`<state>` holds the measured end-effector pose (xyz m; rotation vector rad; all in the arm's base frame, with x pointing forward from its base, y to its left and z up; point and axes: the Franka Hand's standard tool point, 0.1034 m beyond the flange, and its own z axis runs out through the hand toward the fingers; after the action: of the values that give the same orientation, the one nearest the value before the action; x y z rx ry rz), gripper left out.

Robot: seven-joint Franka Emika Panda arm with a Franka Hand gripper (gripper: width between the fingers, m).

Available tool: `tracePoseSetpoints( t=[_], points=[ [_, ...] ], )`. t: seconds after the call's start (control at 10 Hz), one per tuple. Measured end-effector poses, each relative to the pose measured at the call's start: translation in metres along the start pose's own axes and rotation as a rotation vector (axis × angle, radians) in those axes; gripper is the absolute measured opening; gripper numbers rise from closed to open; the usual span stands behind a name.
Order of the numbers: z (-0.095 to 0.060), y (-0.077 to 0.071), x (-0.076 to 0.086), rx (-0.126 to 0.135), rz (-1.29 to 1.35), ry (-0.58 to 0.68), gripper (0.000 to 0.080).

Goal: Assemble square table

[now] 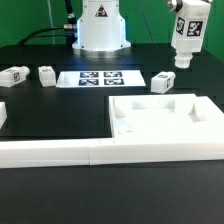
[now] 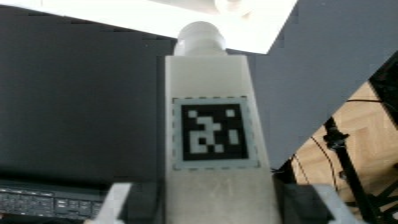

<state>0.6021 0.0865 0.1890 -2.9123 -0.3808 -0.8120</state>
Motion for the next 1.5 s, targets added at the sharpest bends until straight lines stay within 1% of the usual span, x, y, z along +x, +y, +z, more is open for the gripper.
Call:
tracePoseSetpoints(
  t=[0.1, 0.2, 0.3, 0.4, 0.5, 0.6, 0.9, 1.0, 1.1, 1.2, 1.4, 1.5],
  points=[
    [0.017, -0.007, -0.011, 0.017, 0.003, -0.017, 0.0295],
    [0.033, -0.013, -0.012, 0.037, 0.010, -0.029, 0.0295],
    [0.049, -0.018, -0.006, 0.052, 0.021, -0.021, 0.0295],
    [0.062, -0.022, -0.003, 0.059, 0.027, -0.007, 0.0295],
    [0.068, -0.024, -0.002, 0.064, 0.036, -0.007, 0.0295],
    [0.068, -0.028, -0.002, 0.067, 0.036, -0.007, 0.0295],
    [0.069, -0.024, -0.003, 0.061, 0.028, -0.004, 0.0295],
    [0.071, -0.015, -0.007, 0.048, 0.017, 0.014, 0.0295],
    [0.074, -0.009, -0.009, 0.045, 0.028, 0.012, 0.0295],
    [0.077, -0.007, -0.011, 0.044, 0.033, 0.011, 0.0295],
    [0.080, -0.008, -0.014, 0.047, 0.037, 0.004, 0.0295],
    [0.081, -0.011, -0.015, 0.050, 0.034, 0.002, 0.0295]
  ],
)
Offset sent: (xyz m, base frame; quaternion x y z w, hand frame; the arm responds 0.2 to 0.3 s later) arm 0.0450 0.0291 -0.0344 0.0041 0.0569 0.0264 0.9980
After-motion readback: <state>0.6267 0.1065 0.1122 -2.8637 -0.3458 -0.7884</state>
